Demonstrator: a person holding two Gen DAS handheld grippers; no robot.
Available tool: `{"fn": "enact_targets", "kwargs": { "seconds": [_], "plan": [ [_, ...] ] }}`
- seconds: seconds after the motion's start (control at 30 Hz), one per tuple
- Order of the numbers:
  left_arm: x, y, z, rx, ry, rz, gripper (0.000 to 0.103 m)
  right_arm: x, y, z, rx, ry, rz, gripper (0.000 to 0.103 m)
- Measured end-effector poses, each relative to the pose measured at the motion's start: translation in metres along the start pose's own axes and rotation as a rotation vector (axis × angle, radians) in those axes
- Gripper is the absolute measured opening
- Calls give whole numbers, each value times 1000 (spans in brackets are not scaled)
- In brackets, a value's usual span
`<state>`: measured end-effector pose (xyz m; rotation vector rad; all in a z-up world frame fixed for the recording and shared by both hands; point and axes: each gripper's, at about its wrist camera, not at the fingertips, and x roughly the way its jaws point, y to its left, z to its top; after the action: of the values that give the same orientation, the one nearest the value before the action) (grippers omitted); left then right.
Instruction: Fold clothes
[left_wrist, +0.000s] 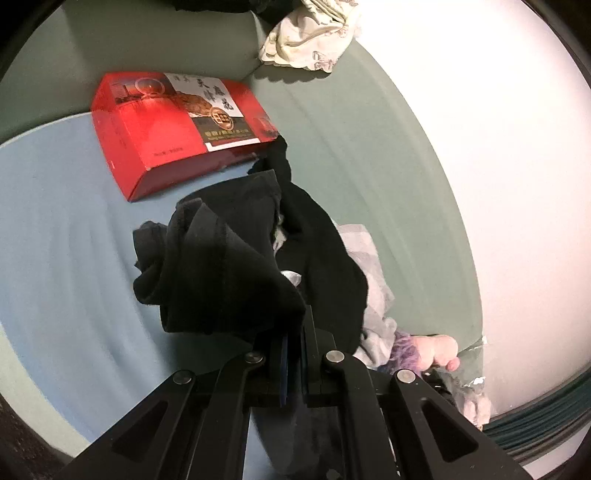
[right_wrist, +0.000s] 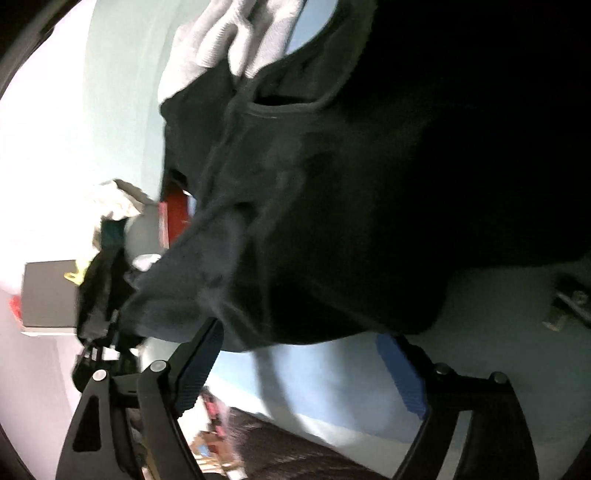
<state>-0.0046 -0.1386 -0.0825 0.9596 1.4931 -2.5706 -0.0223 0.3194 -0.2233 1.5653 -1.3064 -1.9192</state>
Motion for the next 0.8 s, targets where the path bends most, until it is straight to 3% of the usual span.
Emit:
{"fn": "enact_targets", "kwargs": {
  "seconds": [0.1,0.17,0.23,0.27,0.33,0.47,0.6,0.67,0.8],
  "plan": [
    [-3,3,2,-29,-8,-18,5,2,2,7,-25,-45,-81,88],
    [-6,6,3,-41,-11,-16,5,2,-6,8,27,-82,-89,79],
    [-8,11,2,-57,-7,-13,5,-3,-7,6,52,-110,-67,52],
    [-9,13,1,-71,0,-17,5,-6,-4,6,45,-124,-60,26],
    [-14,17,1,-89,1,-24,5,-14,2,5,33,-151,-46,13],
    [-42,0,12,-82,-50,-100,4,-78,69,11,-172,-324,23,10],
    [-90,-34,31,-79,-104,-318,4,-161,160,2,-434,-529,160,9],
    [-120,-54,38,-58,-134,-384,4,-191,204,-10,-565,-606,221,9],
    [-129,-62,58,-61,-100,-334,4,-219,248,-32,-709,-660,229,10]
  ]
}}
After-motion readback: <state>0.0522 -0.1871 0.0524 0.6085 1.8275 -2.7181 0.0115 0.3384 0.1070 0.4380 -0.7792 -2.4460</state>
